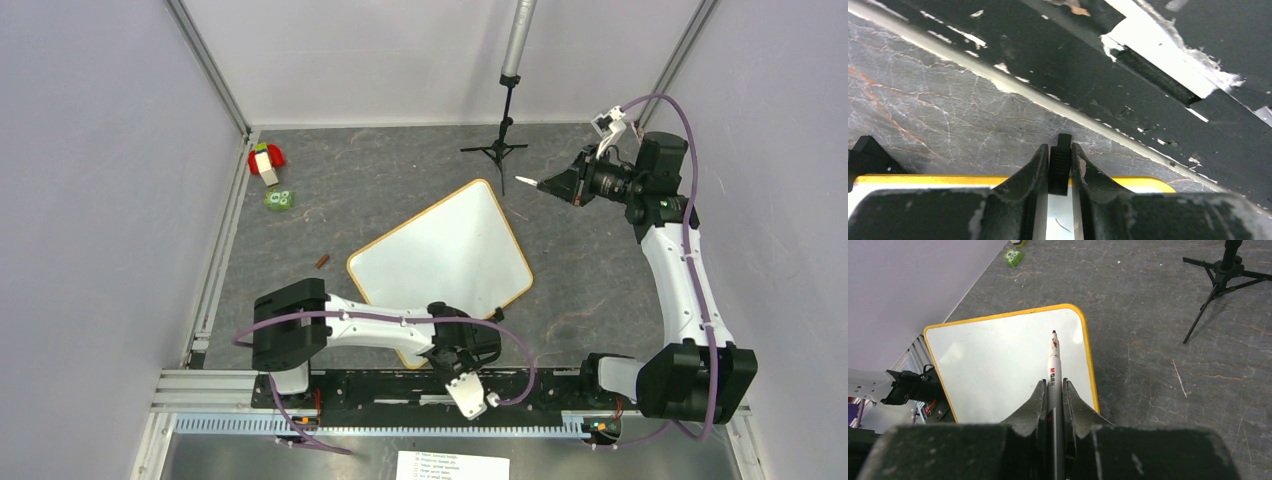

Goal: Write a sentence on the whiteboard
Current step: Adjust the whiteboard stand at the center of the board.

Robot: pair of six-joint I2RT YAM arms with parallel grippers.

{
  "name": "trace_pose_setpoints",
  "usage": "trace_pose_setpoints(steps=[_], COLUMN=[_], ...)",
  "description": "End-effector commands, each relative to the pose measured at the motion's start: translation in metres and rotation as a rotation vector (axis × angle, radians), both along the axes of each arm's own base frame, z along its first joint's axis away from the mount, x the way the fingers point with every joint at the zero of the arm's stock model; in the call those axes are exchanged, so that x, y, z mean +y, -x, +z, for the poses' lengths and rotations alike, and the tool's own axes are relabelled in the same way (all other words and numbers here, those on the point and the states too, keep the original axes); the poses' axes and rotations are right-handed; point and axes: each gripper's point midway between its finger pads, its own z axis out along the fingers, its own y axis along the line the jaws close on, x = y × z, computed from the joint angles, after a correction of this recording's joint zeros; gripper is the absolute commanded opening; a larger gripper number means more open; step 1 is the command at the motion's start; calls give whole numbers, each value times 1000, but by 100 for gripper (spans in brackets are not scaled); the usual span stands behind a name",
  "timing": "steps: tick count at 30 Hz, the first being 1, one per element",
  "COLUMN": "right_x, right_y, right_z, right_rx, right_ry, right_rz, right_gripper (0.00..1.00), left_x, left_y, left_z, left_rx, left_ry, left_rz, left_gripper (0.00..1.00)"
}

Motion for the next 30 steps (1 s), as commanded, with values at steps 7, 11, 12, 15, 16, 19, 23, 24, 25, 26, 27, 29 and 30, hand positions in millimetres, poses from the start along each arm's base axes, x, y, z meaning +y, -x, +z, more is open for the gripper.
trace_pose_setpoints(steps=[7, 11, 12, 15, 16, 19, 23, 24, 25, 26, 27, 29, 30], right_x=[1, 1, 1, 0, 0, -2, -4, -4, -4, -5, -5, -4, -4], right_y=[5, 5, 5, 4, 3, -1, -6, -7, -8, -9, -10, -10, -10], right_z=[9, 14, 16, 22, 26, 36, 49, 51, 53, 54, 57, 62, 65], right_rx=[-39, -50, -52, -67, -75, -106, -143, -149, -153, -157, -165, -174, -183], right_ry=[-3, 0, 3, 14, 20, 39, 54, 55, 57, 58, 59, 57, 58], right_rz=[17, 19, 20, 23, 24, 18, 14, 13, 12, 12, 13, 17, 19], right_gripper=[0, 0, 0, 0, 0, 0, 0, 0, 0, 0, 0, 0, 0], left_x=[47, 39, 33, 20, 14, 0, -21, -25, -26, -28, -28, -27, -25], left_y=[17, 14, 12, 12, 13, 15, 20, 21, 21, 21, 21, 15, -1], left_z=[-2, 5, 10, 28, 36, 61, 107, 119, 129, 140, 152, 173, 184], left_rx=[26, 1, -7, -10, 1, 17, 69, 84, 101, 123, 162, 290, 372], left_ry=[-146, -127, -109, -54, -32, 40, 169, 202, 226, 257, 286, 327, 354], left_rz=[-133, -69, -33, 30, 54, 129, 275, 313, 356, 403, 448, 548, 641], left_gripper=[16, 42, 46, 58, 61, 71, 90, 96, 100, 100, 100, 100, 100])
